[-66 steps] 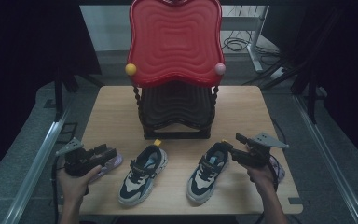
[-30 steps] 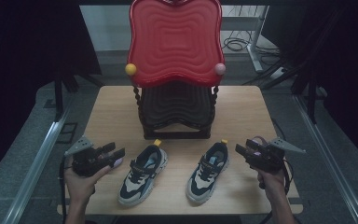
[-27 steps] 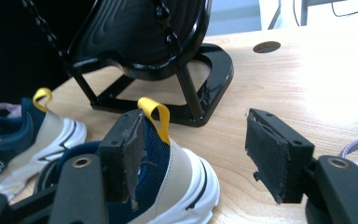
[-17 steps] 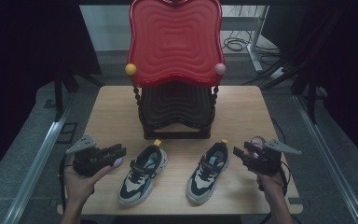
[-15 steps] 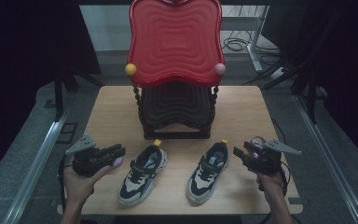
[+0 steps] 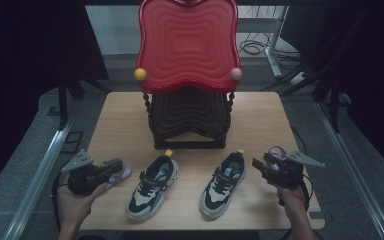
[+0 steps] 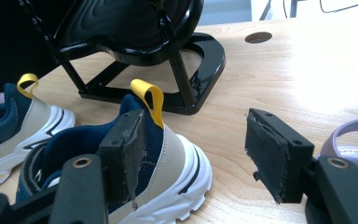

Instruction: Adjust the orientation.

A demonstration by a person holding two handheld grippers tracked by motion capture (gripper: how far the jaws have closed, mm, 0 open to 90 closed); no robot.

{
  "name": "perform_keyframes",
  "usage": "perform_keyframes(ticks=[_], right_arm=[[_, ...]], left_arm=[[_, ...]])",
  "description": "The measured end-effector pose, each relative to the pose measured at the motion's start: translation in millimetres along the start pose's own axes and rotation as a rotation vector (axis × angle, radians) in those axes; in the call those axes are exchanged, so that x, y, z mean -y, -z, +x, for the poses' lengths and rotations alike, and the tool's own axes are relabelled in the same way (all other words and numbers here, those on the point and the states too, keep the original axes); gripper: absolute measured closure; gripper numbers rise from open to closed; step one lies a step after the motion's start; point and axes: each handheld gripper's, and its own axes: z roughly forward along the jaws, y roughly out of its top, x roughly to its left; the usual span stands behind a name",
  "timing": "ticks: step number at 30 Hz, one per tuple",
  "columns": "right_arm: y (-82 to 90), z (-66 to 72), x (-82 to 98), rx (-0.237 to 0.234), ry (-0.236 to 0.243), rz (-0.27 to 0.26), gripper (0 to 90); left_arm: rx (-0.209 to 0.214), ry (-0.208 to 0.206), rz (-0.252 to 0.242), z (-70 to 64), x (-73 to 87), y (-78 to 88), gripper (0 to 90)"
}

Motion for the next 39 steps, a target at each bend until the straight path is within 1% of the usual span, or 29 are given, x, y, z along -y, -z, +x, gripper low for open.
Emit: perform_keyframes(ticks=[1,2,6,7,8,9,10,14,17,22,23,24,28,30,33,35,37,39], right_arm=[[0.0,0.0,0.0,0.000,0.000,0.000,38.2],[-2.2,0.7,1.4,0.000,0.002,0.007,38.1],[-3.8,2.8,2.4,0.002,0.015,0.017,38.0],[-3.8,2.8,2.4,0.002,0.015,0.017,38.0],[-3.7,4.1,2.5,0.005,0.016,0.015,37.9],[-3.7,4.1,2.5,0.005,0.016,0.015,37.9],[-3.0,4.5,2.3,0.005,0.017,0.015,37.9],[-2.4,3.2,2.5,0.013,0.013,0.013,37.8],[-2.4,2.4,2.7,0.015,0.012,0.015,37.9],[-2.6,1.6,3.3,0.020,0.010,0.019,37.8],[-2.6,1.6,3.3,0.020,0.010,0.019,37.8],[-2.5,1.9,3.5,0.022,0.011,0.021,37.8],[-3.2,1.9,4.1,0.028,0.012,0.027,37.7],[-3.8,1.5,4.6,0.037,0.016,0.025,37.7],[-3.9,1.6,4.9,0.037,0.010,0.028,37.7],[-4.1,1.3,5.3,0.040,0.010,0.031,37.7],[-4.1,1.2,5.4,0.040,0.010,0.032,37.7],[-4.5,0.6,5.8,0.042,0.011,0.034,37.5]], left_arm=[[0.000,0.000,0.000,0.0,0.0,0.0,90.0],[-0.010,0.005,0.011,3.5,4.3,3.2,89.9],[-0.043,0.015,0.033,10.9,14.9,8.9,89.9],[-0.043,0.015,0.033,10.9,14.9,8.9,89.9],[-0.051,0.028,0.037,14.3,20.4,11.6,89.9],[-0.051,0.028,0.037,14.3,20.4,11.6,89.9],[-0.057,0.037,0.039,16.5,25.0,14.1,89.9],[-0.067,0.048,0.048,20.1,30.9,17.2,89.9],[-0.071,0.054,0.054,21.9,33.3,17.2,89.9],[-0.083,0.062,0.086,24.3,42.0,14.3,89.9],[-0.083,0.062,0.086,24.3,42.0,14.3,90.0],[-0.086,0.069,0.094,25.5,45.9,13.6,89.9],[-0.094,0.081,0.106,27.5,51.1,12.3,89.9],[-0.108,0.079,0.126,29.1,55.0,10.1,89.9],[-0.114,0.079,0.139,30.1,57.3,8.5,89.9],[-0.125,0.082,0.161,31.6,61.2,6.0,89.9],[-0.128,0.082,0.166,32.5,62.7,5.3,89.9],[-0.131,0.095,0.183,35.4,68.5,3.8,89.9]])
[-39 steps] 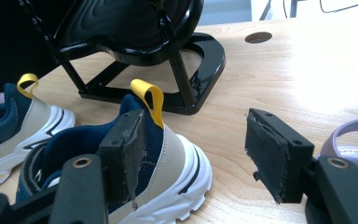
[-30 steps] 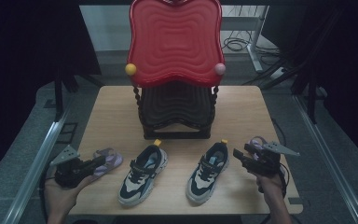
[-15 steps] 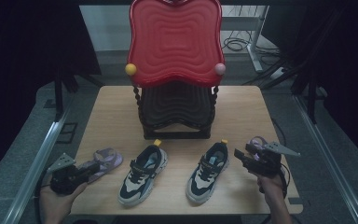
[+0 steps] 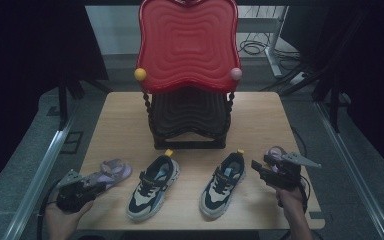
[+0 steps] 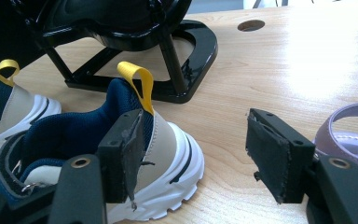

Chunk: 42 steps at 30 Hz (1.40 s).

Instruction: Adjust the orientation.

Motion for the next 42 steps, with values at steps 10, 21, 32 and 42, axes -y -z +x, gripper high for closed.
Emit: perform_keyframes(ticks=[10,21,32,42], right_arm=[[-2.4,0.0,1.8,-0.002,-0.001,0.013,37.4],[-4.2,0.2,2.9,0.002,0.000,0.021,37.1],[-5.5,-0.7,4.3,0.007,-0.008,0.031,37.0],[-6.4,-0.7,4.8,0.009,-0.006,0.032,36.8]], left_arm=[[-0.025,0.026,0.050,9.2,16.6,-4.0,89.9],[-0.054,0.051,0.096,19.1,28.5,-4.1,89.8],[-0.076,0.057,0.126,23.2,31.6,-8.3,89.7],[-0.082,0.069,0.128,26.5,32.4,-7.6,89.8]])
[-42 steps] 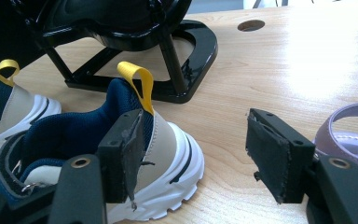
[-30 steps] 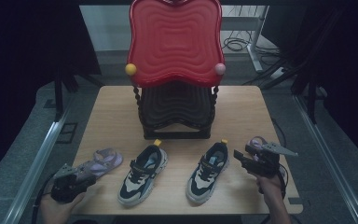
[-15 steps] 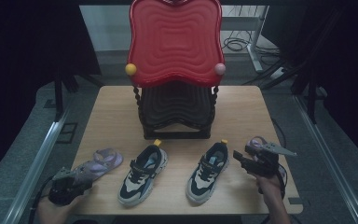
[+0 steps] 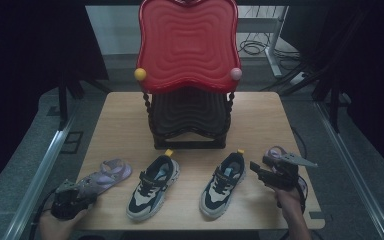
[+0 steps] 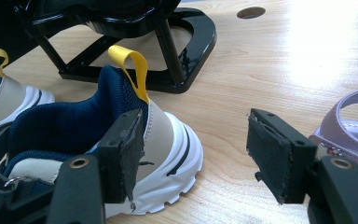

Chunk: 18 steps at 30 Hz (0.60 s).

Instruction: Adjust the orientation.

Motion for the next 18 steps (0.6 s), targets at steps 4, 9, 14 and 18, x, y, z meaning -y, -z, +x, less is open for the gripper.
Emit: perform_keyframes(ticks=[4,9,14,18], right_arm=[[0.0,-0.2,0.0,0.001,0.000,0.001,36.8],[-0.1,-0.3,0.2,0.002,-0.001,0.002,36.8],[-0.5,-0.3,0.5,0.003,-0.001,0.007,36.8],[-1.0,-0.1,0.8,0.005,-0.001,0.008,36.8]], left_arm=[[-0.006,0.001,0.002,1.6,-0.2,0.8,89.8],[-0.018,0.015,0.003,4.9,-0.2,1.6,89.8],[-0.022,0.018,0.004,6.4,-0.2,1.5,89.8],[-0.023,0.020,0.004,8.9,-0.9,1.9,89.8]])
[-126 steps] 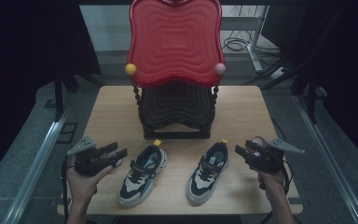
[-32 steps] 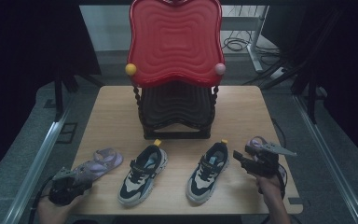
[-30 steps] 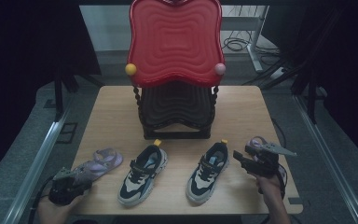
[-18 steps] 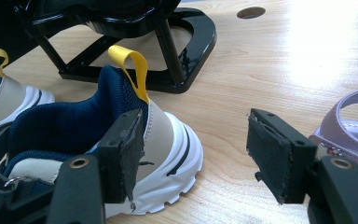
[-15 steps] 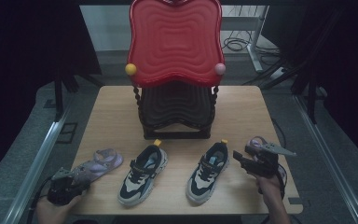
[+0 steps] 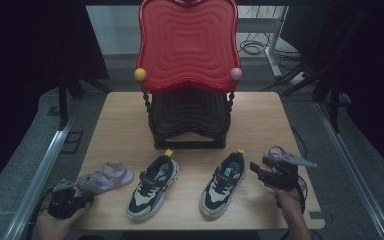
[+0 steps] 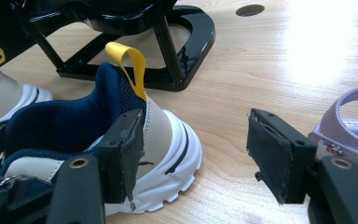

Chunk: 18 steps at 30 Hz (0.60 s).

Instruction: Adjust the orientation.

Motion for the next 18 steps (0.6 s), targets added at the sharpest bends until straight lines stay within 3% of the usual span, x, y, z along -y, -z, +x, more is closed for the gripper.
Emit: perform_keyframes(ticks=[18], right_arm=[[-0.3,0.6,-0.1,-0.005,-0.005,0.002,36.7]], left_arm=[[-0.021,0.017,0.011,9.6,-6.0,-0.2,89.8]])
